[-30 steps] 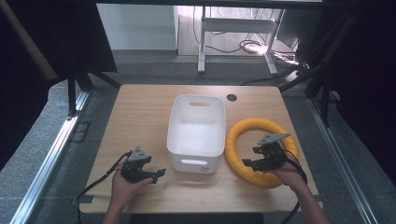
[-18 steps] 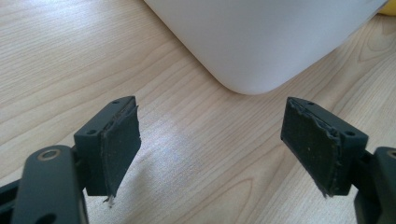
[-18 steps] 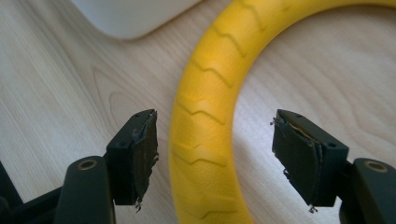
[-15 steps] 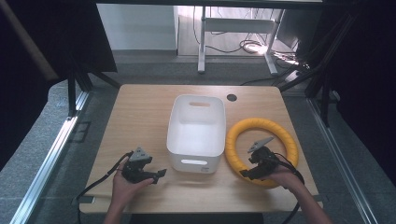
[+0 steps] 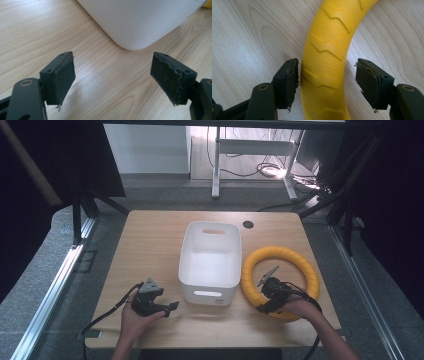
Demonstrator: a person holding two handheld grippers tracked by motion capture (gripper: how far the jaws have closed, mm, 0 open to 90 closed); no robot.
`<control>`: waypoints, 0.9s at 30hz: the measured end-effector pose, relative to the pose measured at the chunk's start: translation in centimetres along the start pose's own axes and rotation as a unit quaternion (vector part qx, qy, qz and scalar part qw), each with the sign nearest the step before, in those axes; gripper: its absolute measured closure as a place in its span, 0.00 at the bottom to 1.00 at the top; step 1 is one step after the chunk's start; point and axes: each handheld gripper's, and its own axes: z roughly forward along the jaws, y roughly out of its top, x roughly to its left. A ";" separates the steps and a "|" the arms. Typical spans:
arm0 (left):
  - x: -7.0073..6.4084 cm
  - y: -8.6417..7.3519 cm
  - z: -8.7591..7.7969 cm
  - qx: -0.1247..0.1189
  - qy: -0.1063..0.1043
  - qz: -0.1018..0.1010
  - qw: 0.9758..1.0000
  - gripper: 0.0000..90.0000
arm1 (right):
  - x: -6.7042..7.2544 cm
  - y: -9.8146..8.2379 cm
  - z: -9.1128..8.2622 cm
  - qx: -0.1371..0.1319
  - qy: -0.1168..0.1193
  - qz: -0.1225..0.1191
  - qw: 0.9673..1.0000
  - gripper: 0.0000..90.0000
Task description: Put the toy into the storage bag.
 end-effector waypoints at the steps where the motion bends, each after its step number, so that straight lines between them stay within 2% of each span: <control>1: 0.0 0.0 0.0 0.000 0.000 -0.002 1.000 0.22 | 0.0 0.1 0.0 0.007 0.000 -0.003 1.000 0.40; 5: 0.0 0.0 0.0 -0.002 0.002 -0.001 1.000 0.22 | 0.2 0.6 0.4 0.030 0.002 -0.016 0.999 0.43; 13: 0.0 0.0 0.1 -0.003 0.002 -0.001 1.000 0.22 | 0.4 1.5 1.1 0.054 0.001 -0.035 0.998 0.50; 17: 0.0 0.0 0.2 -0.001 0.000 -0.001 1.000 0.22 | 0.4 1.7 1.2 0.062 0.002 -0.037 0.997 0.52; 20: 0.0 0.0 0.1 -0.008 -0.016 -0.005 1.000 0.22 | 0.3 2.0 1.6 0.072 0.010 -0.032 0.997 0.53; 27: -0.1 0.0 0.2 -0.005 -0.012 -0.005 1.000 0.22 | 0.2 2.2 1.8 0.082 0.014 -0.030 0.996 0.54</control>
